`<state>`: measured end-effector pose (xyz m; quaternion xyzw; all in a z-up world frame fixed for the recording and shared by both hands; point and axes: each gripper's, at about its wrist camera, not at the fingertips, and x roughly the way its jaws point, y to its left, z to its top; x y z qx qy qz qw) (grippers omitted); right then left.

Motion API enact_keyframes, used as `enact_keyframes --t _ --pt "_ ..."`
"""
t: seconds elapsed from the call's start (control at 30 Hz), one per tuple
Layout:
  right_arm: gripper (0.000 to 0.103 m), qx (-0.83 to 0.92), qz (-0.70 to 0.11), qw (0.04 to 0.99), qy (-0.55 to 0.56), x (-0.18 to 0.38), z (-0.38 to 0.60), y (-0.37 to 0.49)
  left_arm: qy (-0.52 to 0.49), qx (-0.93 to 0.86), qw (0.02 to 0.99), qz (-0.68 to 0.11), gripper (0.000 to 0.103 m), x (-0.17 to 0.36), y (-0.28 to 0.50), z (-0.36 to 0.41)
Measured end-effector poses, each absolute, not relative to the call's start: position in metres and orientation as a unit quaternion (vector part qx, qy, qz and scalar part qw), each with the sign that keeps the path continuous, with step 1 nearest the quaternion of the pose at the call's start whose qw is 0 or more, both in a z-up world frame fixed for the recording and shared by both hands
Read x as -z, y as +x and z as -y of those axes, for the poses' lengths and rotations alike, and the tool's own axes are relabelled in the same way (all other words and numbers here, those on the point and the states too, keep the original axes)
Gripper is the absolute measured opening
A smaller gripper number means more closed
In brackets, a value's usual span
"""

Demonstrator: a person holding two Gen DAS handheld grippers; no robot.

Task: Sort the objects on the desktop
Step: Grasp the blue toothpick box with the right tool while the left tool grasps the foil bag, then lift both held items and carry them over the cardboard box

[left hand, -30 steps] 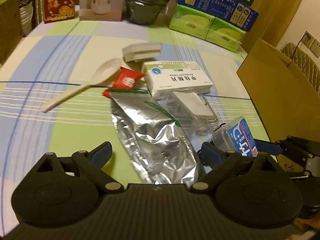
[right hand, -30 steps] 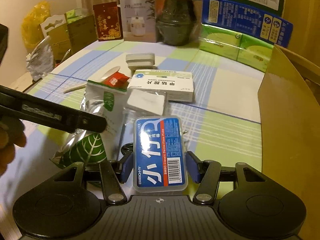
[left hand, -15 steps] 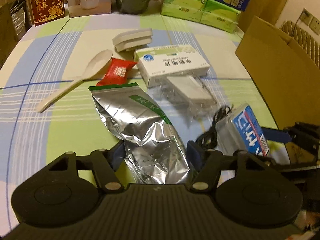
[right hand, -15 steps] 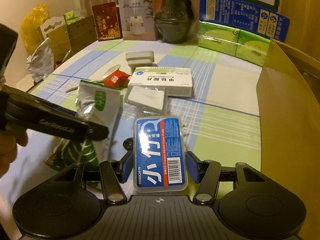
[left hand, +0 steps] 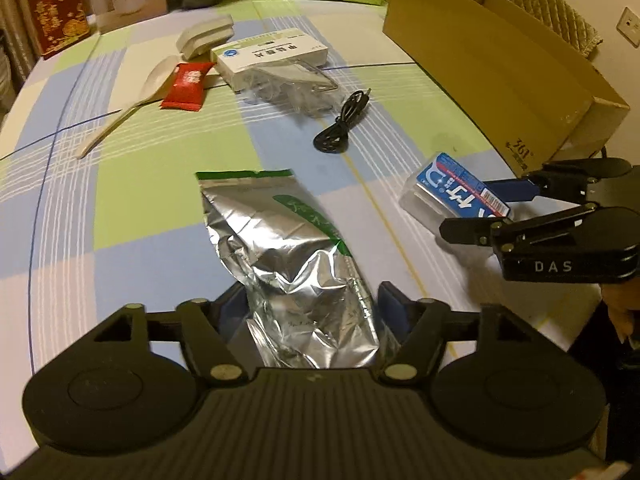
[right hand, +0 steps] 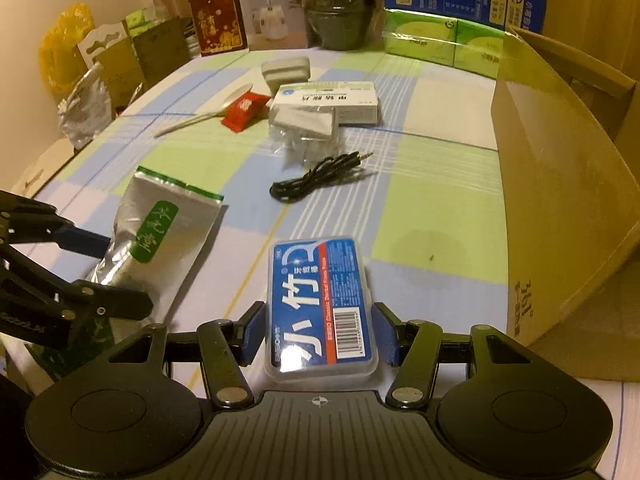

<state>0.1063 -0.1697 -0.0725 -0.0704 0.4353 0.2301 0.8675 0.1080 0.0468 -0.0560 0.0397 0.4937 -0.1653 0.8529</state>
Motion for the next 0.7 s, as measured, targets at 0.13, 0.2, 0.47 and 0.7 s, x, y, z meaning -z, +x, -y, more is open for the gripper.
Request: enact_keyframes --t 0.13,0.2,0.47,0.7 --pt "0.059 -0.238 -0.438 0.863 -0.079 0.079 0.164 0.105 0.015 0.149 0.857 -0.494 0.076 0.063 0.108 -0.051" --pt "0.061 -0.238 -0.437 0.863 -0.080 0.080 0.163 0.104 0.004 0.144 0.858 -0.493 0.076 0.064 0.107 -0.052" --pt "0.062 -0.232 -0.435 0.867 -0.075 0.080 0.164 0.107 0.030 0.136 0.864 -0.484 0.071 0.069 0.110 -0.040" --pt "0.062 -0.230 -0.433 0.868 -0.079 0.081 0.164 0.107 0.071 0.141 0.865 -0.476 0.060 0.070 0.106 -0.028"
